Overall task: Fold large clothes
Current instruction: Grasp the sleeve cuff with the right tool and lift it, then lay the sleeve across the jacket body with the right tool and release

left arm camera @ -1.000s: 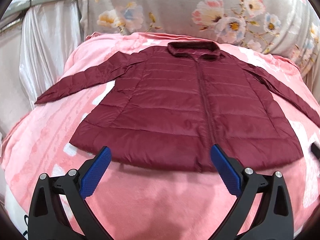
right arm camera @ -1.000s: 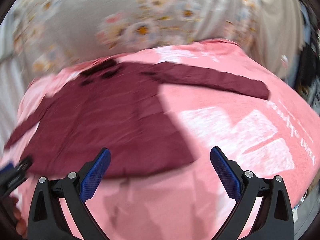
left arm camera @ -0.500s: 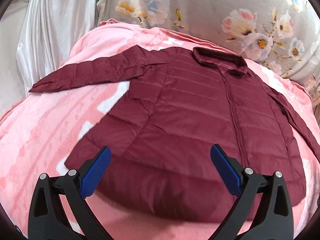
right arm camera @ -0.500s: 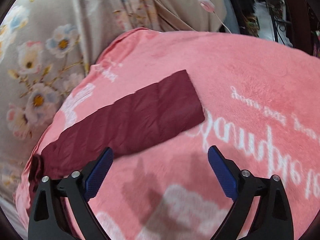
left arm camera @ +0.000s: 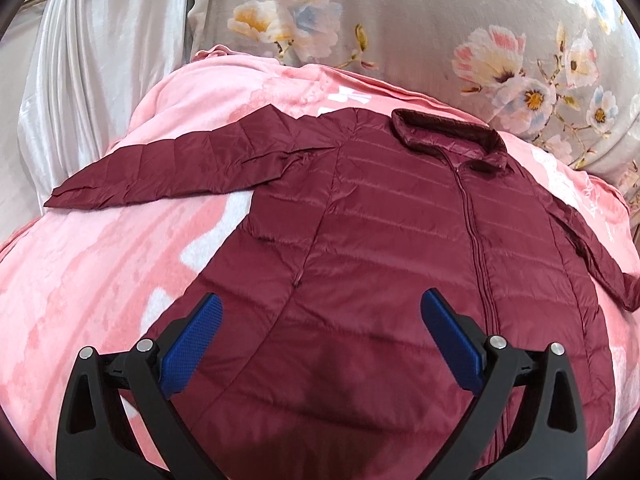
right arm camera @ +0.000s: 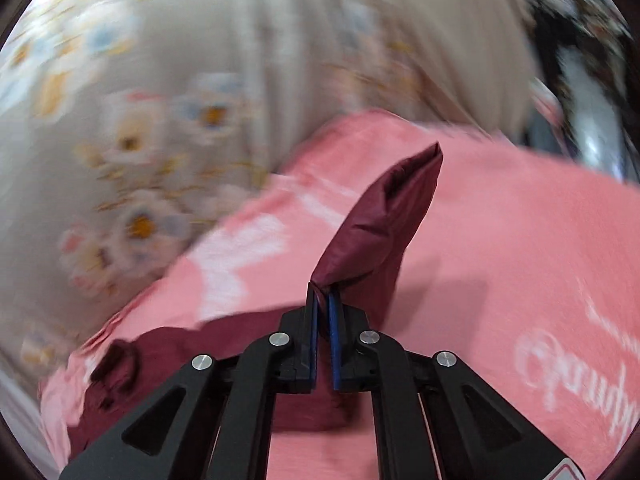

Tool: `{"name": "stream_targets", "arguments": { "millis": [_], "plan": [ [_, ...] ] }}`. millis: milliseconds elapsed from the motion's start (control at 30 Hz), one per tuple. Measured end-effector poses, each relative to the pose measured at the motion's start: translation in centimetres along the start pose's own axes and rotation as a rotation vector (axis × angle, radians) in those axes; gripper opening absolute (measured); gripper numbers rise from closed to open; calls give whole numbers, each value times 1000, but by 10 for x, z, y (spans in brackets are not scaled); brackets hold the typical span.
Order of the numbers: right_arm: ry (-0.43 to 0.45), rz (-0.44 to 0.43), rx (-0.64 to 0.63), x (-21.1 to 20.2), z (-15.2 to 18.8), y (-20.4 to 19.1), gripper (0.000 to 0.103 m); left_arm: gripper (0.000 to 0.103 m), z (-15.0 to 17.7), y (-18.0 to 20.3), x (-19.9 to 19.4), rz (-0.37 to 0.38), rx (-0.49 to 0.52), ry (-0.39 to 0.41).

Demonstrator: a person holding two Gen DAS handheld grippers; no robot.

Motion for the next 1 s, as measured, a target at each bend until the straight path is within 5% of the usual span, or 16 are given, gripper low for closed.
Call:
{"name": "stream_targets", "arguments": {
  "millis": [200, 333, 433, 633, 833, 933, 1000],
  "plan": [
    [19, -338, -309, -39, 30, -194, 5, 97, -16, -8, 2, 24, -26, 23],
    [-101, -548, -463, -49, 103, -302, 5, 97, -25, -22, -2, 32, -46, 46],
    [-197, -620, -568, -44, 169, -360, 5, 97, -33, -39, -5, 32, -59, 59],
    [-345, -641, -726, -26, 277, -415, 5, 97, -41, -66, -3, 47, -97, 63],
    [-479, -584, -817, 3, 343, -421, 12, 97, -49, -76, 17, 124, -142, 20],
    [-516, -594, -814, 3, 349, -413, 35, 97, -54, -72, 29, 188, -166, -8],
    [-497, -622, -758, -6, 332, -402, 62, 97, -61, -63, 43, 262, -183, -46]
  ]
}}
Point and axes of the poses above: each gripper's, at about its wrist camera, not at the fingertips, and x roughly the way its jaws point, y to its right, z to its underside, the point moved 3 cm from there along x, roughly the way its jaws point, and after that the axes turned 8 degrees about z, right-handed, at the moved point
